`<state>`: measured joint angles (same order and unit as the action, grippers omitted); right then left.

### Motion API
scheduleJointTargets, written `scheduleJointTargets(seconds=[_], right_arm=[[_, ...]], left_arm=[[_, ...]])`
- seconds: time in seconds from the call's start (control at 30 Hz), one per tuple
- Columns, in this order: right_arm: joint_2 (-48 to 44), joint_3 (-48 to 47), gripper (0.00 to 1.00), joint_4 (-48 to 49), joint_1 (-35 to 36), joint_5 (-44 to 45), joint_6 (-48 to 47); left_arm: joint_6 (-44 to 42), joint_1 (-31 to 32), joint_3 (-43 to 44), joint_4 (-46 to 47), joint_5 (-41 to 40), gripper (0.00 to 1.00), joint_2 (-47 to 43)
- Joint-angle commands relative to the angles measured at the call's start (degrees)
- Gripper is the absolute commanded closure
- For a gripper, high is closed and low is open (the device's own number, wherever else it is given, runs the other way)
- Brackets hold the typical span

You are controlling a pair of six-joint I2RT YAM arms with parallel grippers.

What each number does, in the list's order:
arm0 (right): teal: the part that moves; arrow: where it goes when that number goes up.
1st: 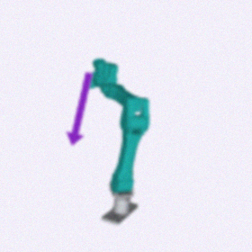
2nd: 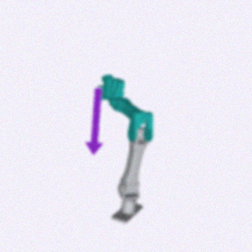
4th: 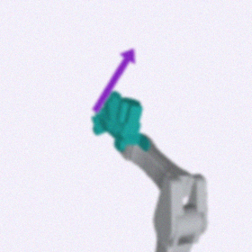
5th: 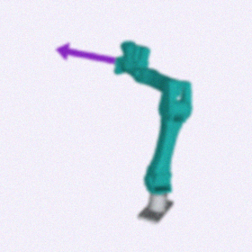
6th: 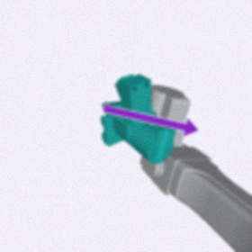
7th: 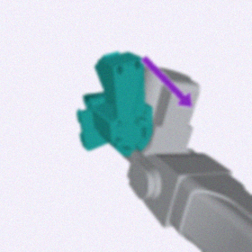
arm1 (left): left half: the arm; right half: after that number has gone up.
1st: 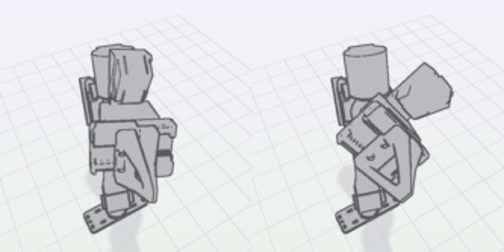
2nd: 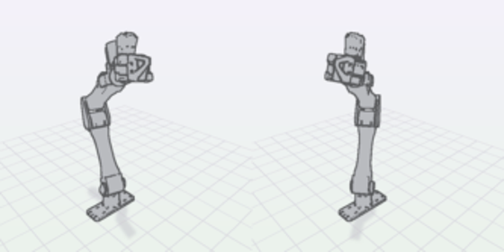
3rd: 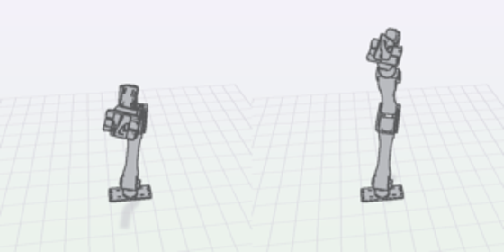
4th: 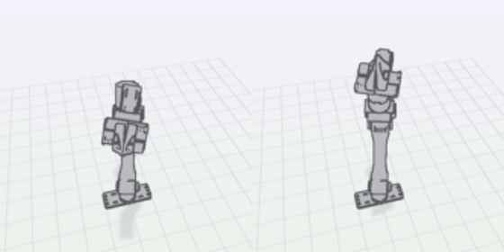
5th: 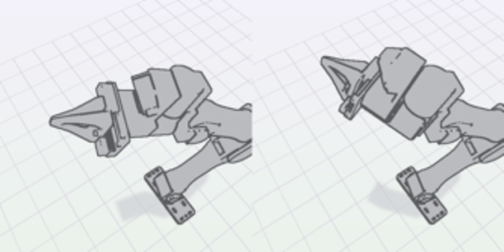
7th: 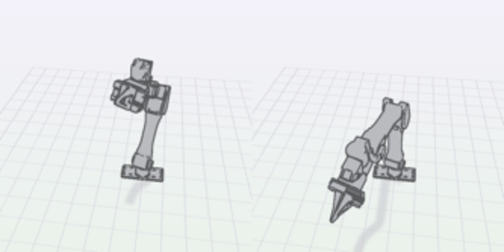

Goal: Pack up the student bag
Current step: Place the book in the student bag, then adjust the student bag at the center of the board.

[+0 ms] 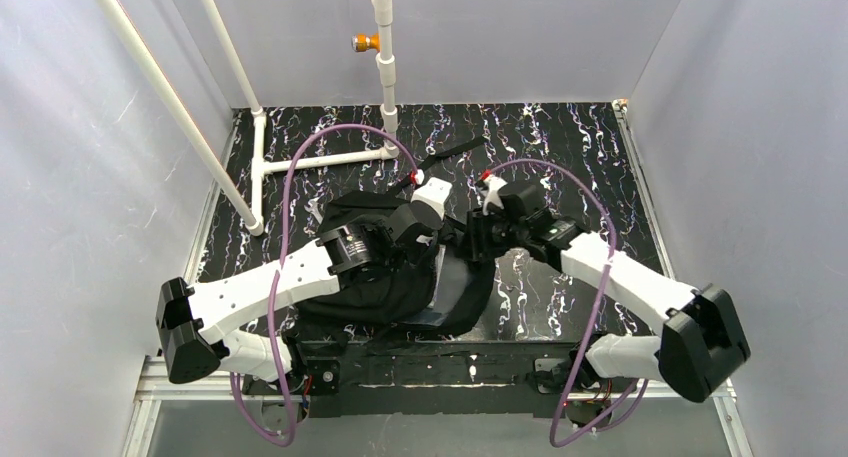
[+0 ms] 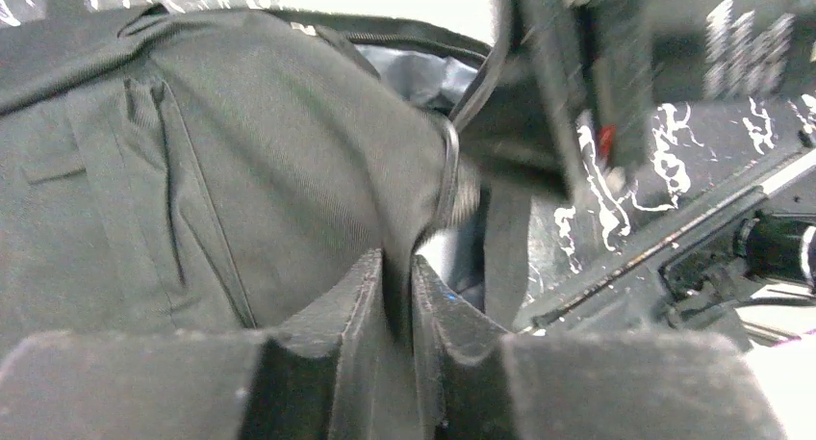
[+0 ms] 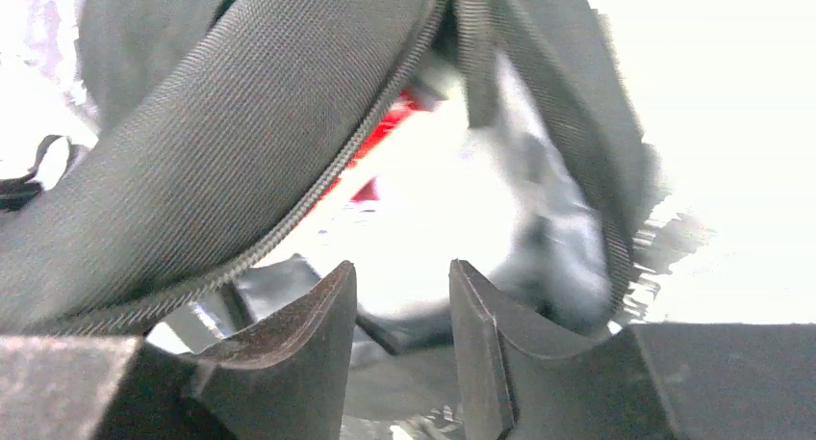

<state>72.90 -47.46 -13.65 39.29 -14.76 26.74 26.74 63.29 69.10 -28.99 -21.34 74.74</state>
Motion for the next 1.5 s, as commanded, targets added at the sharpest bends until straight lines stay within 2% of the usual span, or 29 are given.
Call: scheduleJointTargets(seconds=[0.0, 0.17, 0.3, 0.37, 0.53, 0.67, 0.77, 0.9, 1.03, 1.2, 1.3, 1.47], right_arm=[[-2.97, -2.92, 0.49, -11.69, -7.51, 5.36, -10.81], [1.89, -4.87, 0.39, -6.72, -14.89, -3.42, -12.53], [8.64, -7.82, 0.37, -4.83, -15.21, -7.07, -15.31], [11.92, -8.79, 0.36, -3.62, -15.21, -10.24, -16.88], [17.87, -10.44, 0.37, -1.12, -15.21, -13.29, -18.06], [19.86, -10.36, 0.43, 0.14, -15.21, -15.21, -17.36], [19.30, -8.78, 0.52, 1.22, -15.21, -14.45, -16.83], [17.77, -6.99, 0.59, 2.29, -15.21, -13.86, -15.50], [16.61, -5.12, 0.77, 3.88, -15.21, -11.82, -13.57], [12.66, 0.15, 0.98, 7.76, -15.21, -8.07, -10.31], [9.56, 2.99, 0.99, 9.05, -15.25, -7.09, -8.03], [4.50, 9.87, 0.99, 13.69, -15.21, -10.28, -2.29]], left_arm=[[2.34, -1.50, -0.53, -2.27, 5.32, 0.80, -1.68], [7.26, -2.21, -2.91, -3.86, 9.07, 0.60, -2.93], [13.49, -2.65, -7.01, -7.45, 11.07, 0.39, -7.07], [17.79, -2.96, -9.90, -10.15, 11.03, 0.32, -10.29], [32.70, -5.29, -20.01, -14.42, 11.86, 0.29, -21.83], [43.82, -8.92, -29.21, -15.07, 15.03, 0.30, -29.94], [46.65, -11.37, -33.32, -11.92, 17.50, 0.22, -31.02], [46.92, -13.64, -34.49, -8.18, 18.96, 0.14, -25.96], [44.85, -14.02, -33.47, -3.65, 16.18, 0.17, -18.88], [41.98, -16.85, -32.46, 5.03, 14.73, 0.43, -10.30], [37.78, -19.29, -28.81, 4.90, 13.02, 0.51, -5.27], [29.19, -27.31, -24.17, 5.40, 12.61, 0.52, 0.13]])
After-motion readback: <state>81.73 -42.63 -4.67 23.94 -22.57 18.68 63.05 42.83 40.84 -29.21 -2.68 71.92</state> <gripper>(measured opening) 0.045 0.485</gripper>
